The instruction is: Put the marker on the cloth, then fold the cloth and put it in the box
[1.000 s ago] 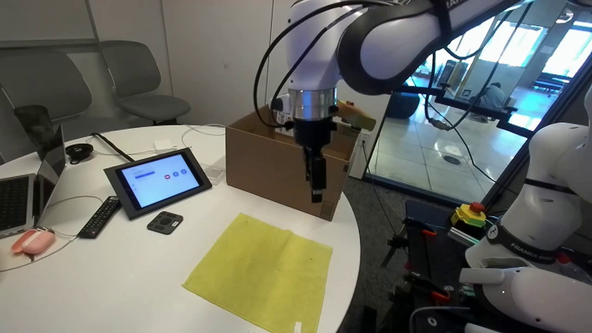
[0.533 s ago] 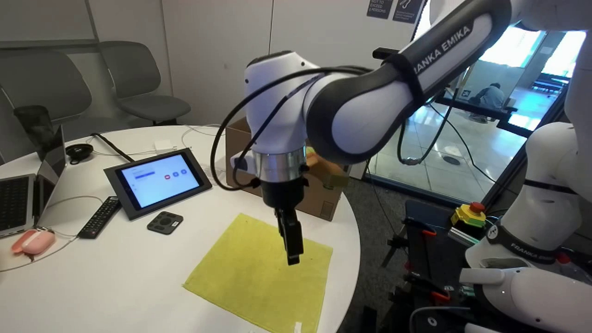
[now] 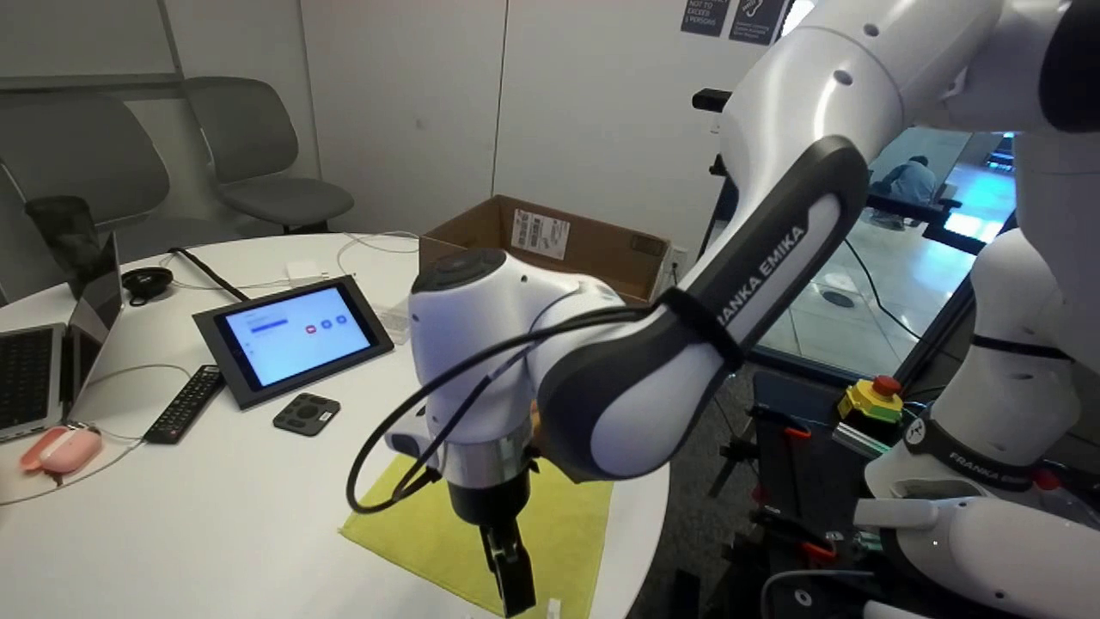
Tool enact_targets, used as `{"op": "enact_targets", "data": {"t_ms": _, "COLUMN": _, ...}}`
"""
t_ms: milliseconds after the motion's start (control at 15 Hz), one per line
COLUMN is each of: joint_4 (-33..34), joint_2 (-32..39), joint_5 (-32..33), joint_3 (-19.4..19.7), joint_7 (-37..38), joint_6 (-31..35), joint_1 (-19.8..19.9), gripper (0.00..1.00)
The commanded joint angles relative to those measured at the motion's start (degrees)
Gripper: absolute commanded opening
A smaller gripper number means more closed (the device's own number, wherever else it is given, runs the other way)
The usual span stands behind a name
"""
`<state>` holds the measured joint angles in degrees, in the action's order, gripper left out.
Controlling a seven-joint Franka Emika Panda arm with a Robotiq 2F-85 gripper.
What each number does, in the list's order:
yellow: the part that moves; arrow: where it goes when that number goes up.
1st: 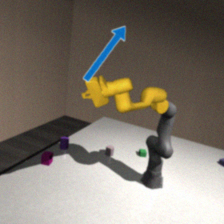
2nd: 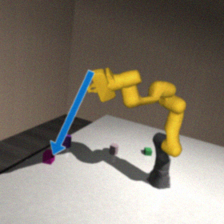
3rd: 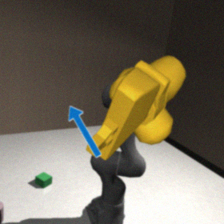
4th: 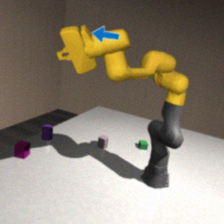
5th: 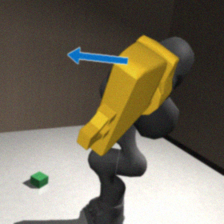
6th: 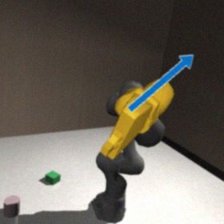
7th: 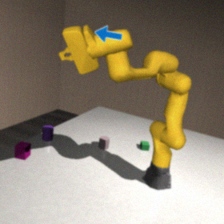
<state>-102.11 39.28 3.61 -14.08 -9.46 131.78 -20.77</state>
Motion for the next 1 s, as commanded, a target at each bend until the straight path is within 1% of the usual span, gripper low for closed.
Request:
{"op": "enact_targets", "data": {"t_ms": 0, "joint_4": 5.8, "joint_2": 6.3, "joint_5": 2.9, "joint_3": -0.3, "joint_7": -0.4, "joint_6": 2.7, "joint_1": -2.3, "gripper": 1.0}}
{"op": "enact_targets", "data": {"t_ms": 333, "joint_4": 8.8, "joint_2": 10.2, "joint_5": 6.2, "joint_3": -0.5, "joint_7": -1.6, "joint_6": 4.7, "joint_1": -4.8, "gripper": 1.0}}
{"op": "enact_targets", "data": {"t_ms": 600, "joint_4": 8.0, "joint_2": 10.9, "joint_5": 10.1, "joint_3": -0.3, "joint_7": -3.6, "joint_6": 7.4, "joint_1": -6.6, "gripper": 1.0}}
{"op": "enact_targets", "data": {"t_ms": 933, "joint_4": 7.0, "joint_2": 12.5, "joint_5": 13.9, "joint_3": -0.1, "joint_7": -5.4, "joint_6": 13.5, "joint_1": -7.3, "gripper": 1.0}}
